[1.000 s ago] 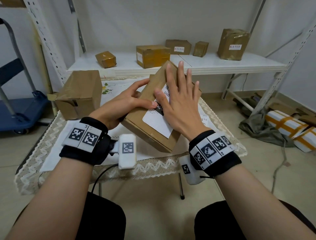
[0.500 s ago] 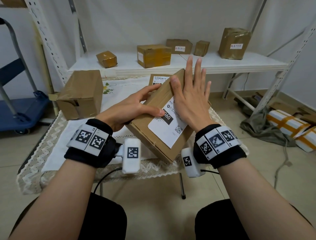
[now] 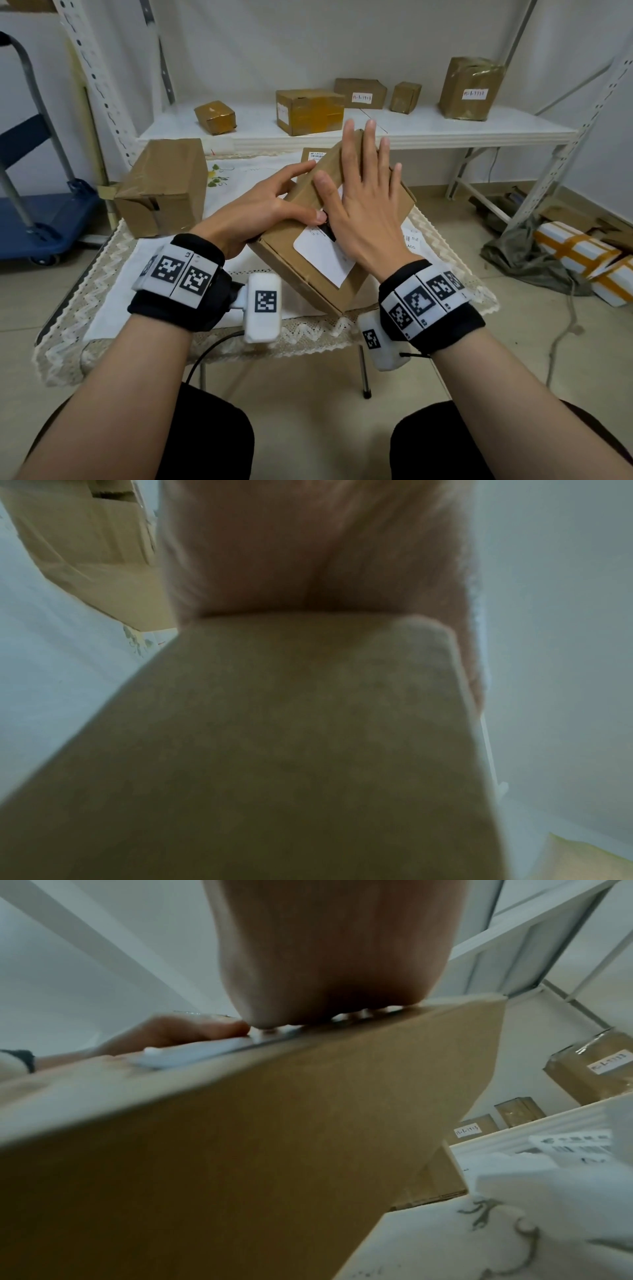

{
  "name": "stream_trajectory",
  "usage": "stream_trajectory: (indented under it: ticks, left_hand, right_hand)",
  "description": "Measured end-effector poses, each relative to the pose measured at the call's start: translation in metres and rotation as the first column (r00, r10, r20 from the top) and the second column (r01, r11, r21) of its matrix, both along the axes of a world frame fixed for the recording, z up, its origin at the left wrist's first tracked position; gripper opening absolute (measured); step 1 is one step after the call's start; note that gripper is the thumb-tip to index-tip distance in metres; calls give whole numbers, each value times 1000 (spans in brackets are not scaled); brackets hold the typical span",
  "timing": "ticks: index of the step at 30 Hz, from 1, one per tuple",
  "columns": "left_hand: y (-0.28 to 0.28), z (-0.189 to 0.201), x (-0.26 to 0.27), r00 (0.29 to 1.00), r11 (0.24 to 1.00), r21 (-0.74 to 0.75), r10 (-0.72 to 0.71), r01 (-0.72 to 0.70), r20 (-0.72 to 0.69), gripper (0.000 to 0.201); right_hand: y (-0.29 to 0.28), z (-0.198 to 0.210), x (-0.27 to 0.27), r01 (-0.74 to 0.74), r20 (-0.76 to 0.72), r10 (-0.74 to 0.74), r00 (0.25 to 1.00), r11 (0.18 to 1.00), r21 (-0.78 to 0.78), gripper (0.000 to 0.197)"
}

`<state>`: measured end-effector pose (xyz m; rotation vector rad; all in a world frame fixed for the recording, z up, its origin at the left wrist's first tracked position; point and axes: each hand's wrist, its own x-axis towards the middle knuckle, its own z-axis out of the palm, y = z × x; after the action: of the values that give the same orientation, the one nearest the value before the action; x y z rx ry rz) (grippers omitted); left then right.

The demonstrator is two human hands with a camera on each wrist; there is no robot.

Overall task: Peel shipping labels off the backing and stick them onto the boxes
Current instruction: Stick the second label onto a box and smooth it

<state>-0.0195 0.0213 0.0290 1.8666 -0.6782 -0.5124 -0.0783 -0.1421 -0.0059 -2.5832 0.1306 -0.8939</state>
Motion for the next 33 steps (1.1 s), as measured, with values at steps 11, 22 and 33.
stream_trajectory:
  ticks: [11, 22, 33]
  left_hand:
    - [-1, 1, -5, 999, 999, 31, -37, 37, -17, 91]
    - [7, 6, -1, 997, 997, -33, 67, -68, -30, 97]
    - [3, 7, -4, 999, 999, -11, 32, -32, 27, 89]
  right_hand:
    - [-18, 15, 10, 61, 24, -67, 997, 979, 193, 72]
    - [-3, 3, 5, -30, 33, 28, 999, 998, 52, 75]
    - [-22, 12, 13, 72, 28, -76, 997, 989, 128, 72]
